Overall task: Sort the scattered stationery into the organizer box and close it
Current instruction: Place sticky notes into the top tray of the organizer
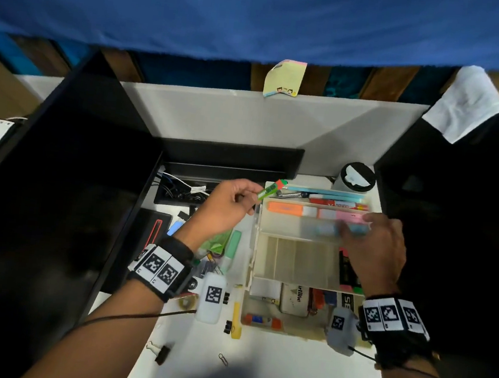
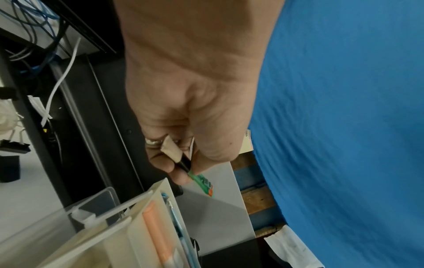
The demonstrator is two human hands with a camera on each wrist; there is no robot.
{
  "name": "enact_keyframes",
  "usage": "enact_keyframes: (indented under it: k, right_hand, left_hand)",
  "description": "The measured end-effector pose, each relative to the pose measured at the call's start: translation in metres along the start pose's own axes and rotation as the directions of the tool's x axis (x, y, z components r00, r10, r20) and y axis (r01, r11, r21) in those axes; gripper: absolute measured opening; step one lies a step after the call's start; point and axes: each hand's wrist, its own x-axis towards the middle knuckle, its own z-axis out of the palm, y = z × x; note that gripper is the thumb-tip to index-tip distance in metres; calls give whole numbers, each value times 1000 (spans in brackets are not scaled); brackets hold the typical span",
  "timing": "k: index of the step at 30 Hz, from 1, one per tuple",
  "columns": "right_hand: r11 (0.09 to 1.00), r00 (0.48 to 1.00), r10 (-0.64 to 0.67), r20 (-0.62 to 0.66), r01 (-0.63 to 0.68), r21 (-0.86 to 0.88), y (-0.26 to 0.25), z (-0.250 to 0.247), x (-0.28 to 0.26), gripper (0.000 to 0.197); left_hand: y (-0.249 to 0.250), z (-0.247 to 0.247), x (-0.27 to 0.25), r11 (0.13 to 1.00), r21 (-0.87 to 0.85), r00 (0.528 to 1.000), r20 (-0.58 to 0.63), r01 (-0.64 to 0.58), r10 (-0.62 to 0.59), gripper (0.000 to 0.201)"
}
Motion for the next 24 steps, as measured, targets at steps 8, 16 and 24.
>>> enact_keyframes:
  k: [8, 16, 24]
  right_hand:
    - [990, 991, -133, -19, 133, 42, 0, -1, -4, 55]
    - [989, 987, -130, 98, 123, 79, -13, 1, -4, 61]
    - [761, 848, -497, 183, 325, 561, -65, -15, -28, 39]
  left_hand:
    - [3, 13, -10, 996, 7, 996, 16, -85, 85, 20]
    - [1, 9, -12, 995, -6, 995, 29, -98, 98, 14]
    - [-3, -10, -11, 993, -101, 995, 62, -68, 74, 16]
